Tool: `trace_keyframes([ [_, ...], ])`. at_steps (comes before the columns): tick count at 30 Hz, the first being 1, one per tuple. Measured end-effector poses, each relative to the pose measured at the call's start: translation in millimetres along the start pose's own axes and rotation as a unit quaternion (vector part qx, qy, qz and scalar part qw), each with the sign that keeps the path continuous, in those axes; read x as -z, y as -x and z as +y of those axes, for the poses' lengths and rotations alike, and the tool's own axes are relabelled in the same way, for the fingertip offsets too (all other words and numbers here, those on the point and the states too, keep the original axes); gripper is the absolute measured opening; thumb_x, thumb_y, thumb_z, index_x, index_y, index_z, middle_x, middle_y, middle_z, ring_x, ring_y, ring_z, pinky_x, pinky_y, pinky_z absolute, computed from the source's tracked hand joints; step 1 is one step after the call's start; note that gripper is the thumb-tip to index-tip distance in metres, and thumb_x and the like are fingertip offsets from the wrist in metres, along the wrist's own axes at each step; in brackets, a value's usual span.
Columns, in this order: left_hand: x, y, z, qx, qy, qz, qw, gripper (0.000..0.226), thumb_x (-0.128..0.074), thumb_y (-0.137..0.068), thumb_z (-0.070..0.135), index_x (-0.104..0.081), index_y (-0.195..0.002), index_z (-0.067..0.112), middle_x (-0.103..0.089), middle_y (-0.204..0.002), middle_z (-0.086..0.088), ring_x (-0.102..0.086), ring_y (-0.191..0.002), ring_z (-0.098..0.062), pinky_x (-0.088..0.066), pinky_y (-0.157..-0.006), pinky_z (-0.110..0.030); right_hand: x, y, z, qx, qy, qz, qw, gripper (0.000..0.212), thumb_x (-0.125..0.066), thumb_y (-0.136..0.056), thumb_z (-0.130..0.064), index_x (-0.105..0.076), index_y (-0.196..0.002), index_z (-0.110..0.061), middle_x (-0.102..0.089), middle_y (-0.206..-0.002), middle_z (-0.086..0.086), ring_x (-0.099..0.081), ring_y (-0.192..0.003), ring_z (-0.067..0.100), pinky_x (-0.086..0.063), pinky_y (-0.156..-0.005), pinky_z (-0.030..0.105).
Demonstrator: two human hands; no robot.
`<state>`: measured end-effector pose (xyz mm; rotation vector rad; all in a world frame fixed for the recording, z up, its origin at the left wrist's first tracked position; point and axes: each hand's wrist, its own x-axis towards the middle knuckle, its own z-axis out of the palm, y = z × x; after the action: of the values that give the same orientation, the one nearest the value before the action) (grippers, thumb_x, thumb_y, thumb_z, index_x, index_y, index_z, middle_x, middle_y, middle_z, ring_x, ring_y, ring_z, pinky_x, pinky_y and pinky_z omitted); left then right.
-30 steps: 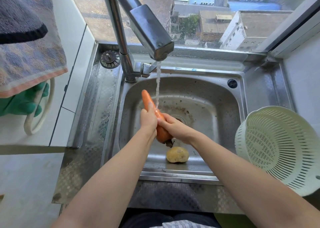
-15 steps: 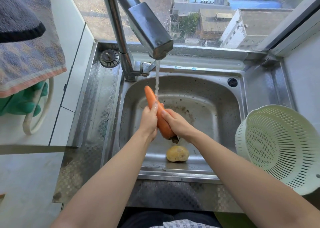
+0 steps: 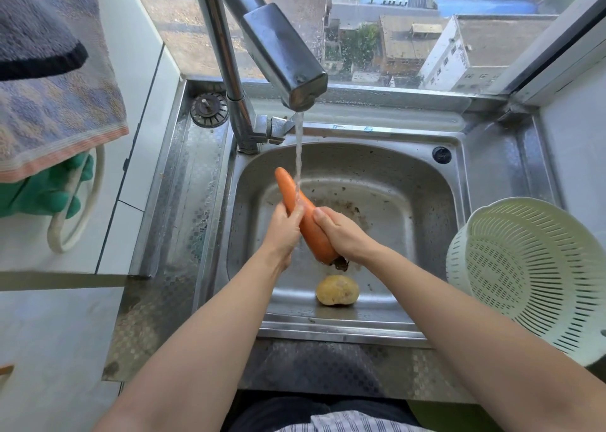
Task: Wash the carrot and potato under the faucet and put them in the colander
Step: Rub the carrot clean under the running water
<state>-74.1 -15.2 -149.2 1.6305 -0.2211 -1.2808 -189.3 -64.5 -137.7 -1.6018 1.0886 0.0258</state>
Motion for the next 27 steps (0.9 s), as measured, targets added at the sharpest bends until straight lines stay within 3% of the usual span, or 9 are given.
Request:
trace_keyframes([
  [4,-1,-10,6,0.035,0.102,0.055,0.993,0.039,-0.042,-0.102,0.039,-0.055,-0.123,0.009,-0.066,-0.105,-0.008,-0.063,-0.095,-0.02,-0.052,-0.087,-0.033,2,4,-1,-0.022,-0.057,-0.083,0.995,0.045,-0.041,-0.1,-0.045,-0.048,-0.134,-0.016,-0.062,-0.119,0.004,-0.062,-0.105,0.019,-0.051,-0.096,0.041],
  [6,-3,-16,10,0.006,0.188,0.091,0.978,0.019,-0.051,-0.1,0.027,-0.054,-0.106,0.01,-0.063,-0.085,-0.006,-0.061,-0.074,-0.019,-0.054,-0.069,-0.033,13,4,-1,-0.042,-0.086,-0.142,0.985,0.04,-0.048,-0.099,-0.043,-0.049,-0.13,-0.018,-0.062,-0.118,0.005,-0.061,-0.101,0.017,-0.051,-0.093,0.038],
  [8,-5,-20,15,0.03,0.237,0.154,0.959,0.021,-0.054,-0.097,0.032,-0.051,-0.089,0.012,-0.055,-0.068,-0.004,-0.053,-0.053,-0.017,-0.048,-0.052,-0.027,23,7,0,-0.071,-0.081,-0.206,0.973,0.036,-0.058,-0.094,-0.039,-0.049,-0.126,-0.024,-0.061,-0.117,0.005,-0.061,-0.1,0.018,-0.053,-0.087,0.034],
  [10,-13,-20,24,0.1,0.247,0.184,0.946,0.037,-0.051,-0.094,0.046,-0.05,-0.073,0.015,-0.05,-0.054,-0.001,-0.047,-0.04,-0.015,-0.043,-0.049,-0.024,26,9,3,-0.087,-0.043,-0.242,0.965,0.041,-0.066,-0.087,-0.034,-0.048,-0.123,-0.029,-0.06,-0.116,0.005,-0.062,-0.102,0.021,-0.055,-0.088,0.037],
  [12,-21,-18,31,0.134,0.267,0.166,0.94,0.039,-0.047,-0.093,0.037,-0.045,-0.061,0.015,-0.047,-0.047,0.0,-0.042,-0.033,-0.014,-0.04,-0.049,-0.022,24,11,7,-0.091,-0.036,-0.25,0.963,0.042,-0.068,-0.081,-0.028,-0.05,-0.118,-0.029,-0.061,-0.11,0.005,-0.064,-0.098,0.022,-0.056,-0.088,0.039],
  [15,-21,-20,35,0.12,0.259,0.109,0.952,0.036,-0.042,-0.095,0.017,-0.043,-0.06,0.015,-0.051,-0.043,0.001,-0.048,-0.033,-0.011,-0.04,-0.053,-0.025,24,10,17,-0.087,-0.068,-0.205,0.972,0.046,-0.066,-0.08,-0.015,-0.049,-0.123,-0.019,-0.061,-0.1,0.009,-0.068,-0.081,0.021,-0.059,-0.079,0.038],
  [20,-14,-25,41,0.173,0.255,-0.017,0.951,0.049,-0.039,-0.102,0.043,-0.037,-0.058,0.023,-0.043,-0.039,0.008,-0.046,-0.048,-0.01,-0.04,-0.066,-0.027,28,8,30,-0.036,0.07,-0.09,0.993,0.045,-0.072,-0.07,-0.024,-0.057,-0.112,-0.023,-0.066,-0.102,0.009,-0.066,-0.089,0.026,-0.055,-0.083,0.042],
  [24,-23,-16,31,0.069,0.209,0.012,0.975,0.031,-0.043,-0.101,0.04,-0.06,-0.09,0.016,-0.061,-0.078,-0.001,-0.059,-0.075,-0.015,-0.05,-0.083,-0.034,22,2,23,-0.019,0.098,0.0,0.995,0.037,-0.071,-0.067,-0.03,-0.055,-0.1,-0.024,-0.065,-0.089,0.003,-0.064,-0.079,0.023,-0.054,-0.073,0.039],
  [27,-28,-12,28,-0.001,0.208,0.093,0.974,0.033,-0.039,-0.102,0.034,-0.051,-0.079,0.014,-0.055,-0.059,-0.001,-0.055,-0.055,-0.015,-0.051,-0.062,-0.032,16,-3,13,-0.007,0.14,0.022,0.99,0.038,-0.07,-0.068,-0.033,-0.051,-0.099,-0.024,-0.064,-0.085,0.002,-0.063,-0.071,0.024,-0.055,-0.064,0.039],
])
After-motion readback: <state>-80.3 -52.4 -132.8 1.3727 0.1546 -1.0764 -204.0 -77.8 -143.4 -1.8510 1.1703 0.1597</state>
